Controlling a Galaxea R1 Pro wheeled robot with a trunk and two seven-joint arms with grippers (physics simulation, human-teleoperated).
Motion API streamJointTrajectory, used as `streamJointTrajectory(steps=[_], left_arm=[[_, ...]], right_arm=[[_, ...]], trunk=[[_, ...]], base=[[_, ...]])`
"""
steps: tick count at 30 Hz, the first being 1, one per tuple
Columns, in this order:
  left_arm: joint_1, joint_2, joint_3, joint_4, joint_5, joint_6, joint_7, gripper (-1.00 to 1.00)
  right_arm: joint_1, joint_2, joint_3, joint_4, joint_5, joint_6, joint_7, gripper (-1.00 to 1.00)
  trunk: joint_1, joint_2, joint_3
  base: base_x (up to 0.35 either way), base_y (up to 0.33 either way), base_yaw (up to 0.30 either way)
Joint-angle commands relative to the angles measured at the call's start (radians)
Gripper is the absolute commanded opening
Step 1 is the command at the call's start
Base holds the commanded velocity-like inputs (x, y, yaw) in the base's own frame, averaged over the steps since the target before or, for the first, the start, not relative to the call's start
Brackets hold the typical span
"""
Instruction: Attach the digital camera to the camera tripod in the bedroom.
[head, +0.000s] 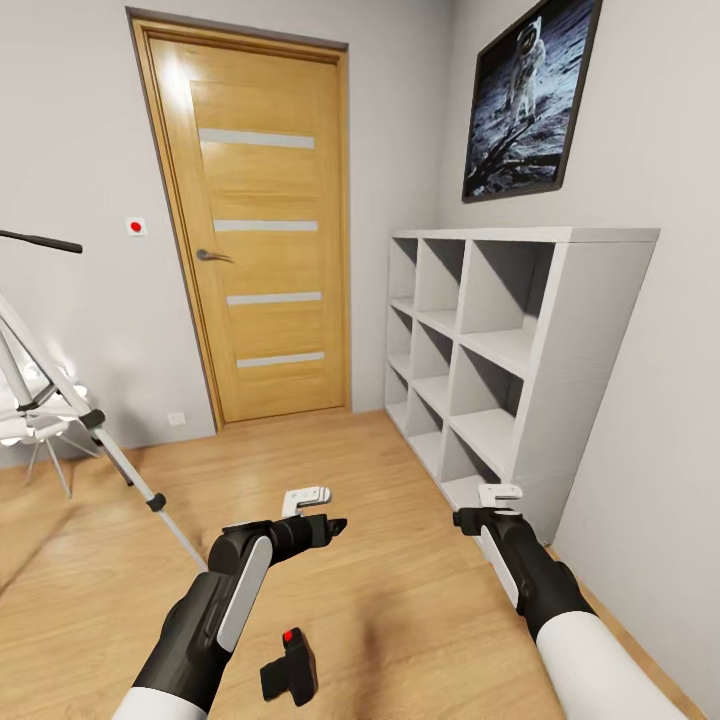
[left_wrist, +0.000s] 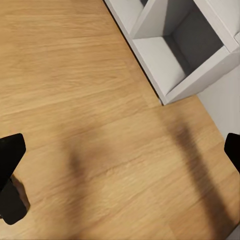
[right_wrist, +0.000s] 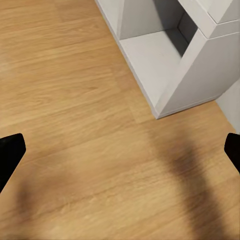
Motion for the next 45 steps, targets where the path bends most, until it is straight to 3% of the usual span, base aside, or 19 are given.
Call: streamJointTrajectory(steps=[1, 11, 31, 45], left_arm=[[-0.001, 0.0, 0.001, -0.001, 0.0, 0.005, -0.001, 1.0], [-0.001, 0.0, 0.001, -0.001, 0.0, 0.007, -0.001, 1.0], [-0.001, 0.0, 0.001, -0.001, 0.007, 0.008, -0.003, 1.0], [-0.001, 0.0, 0.002, 0.0, 0.008, 0.01, -0.003, 1.0]], right_arm=[[0.0, 0.0, 0.001, -0.001, 0.001, 0.006, -0.003, 1.0], [0.0, 0.0, 0.001, -0.001, 0.001, 0.006, -0.004, 1.0], [0.0, 0.0, 0.002, -0.002, 0.0, 0.007, -0.003, 1.0], [0.0, 0.001, 0.002, -0.003, 0.0, 0.065, -0.002, 1.0]], trunk=[[0.0, 0.0, -0.001], [0.0, 0.0, -0.001], [0.077, -0.14, -0.064], [0.13, -0.238, -0.108]], base=[[0.0, 0.0, 0.0], [0.0, 0.0, 0.0], [0.0, 0.0, 0.0], [0.0, 0.0, 0.0]])
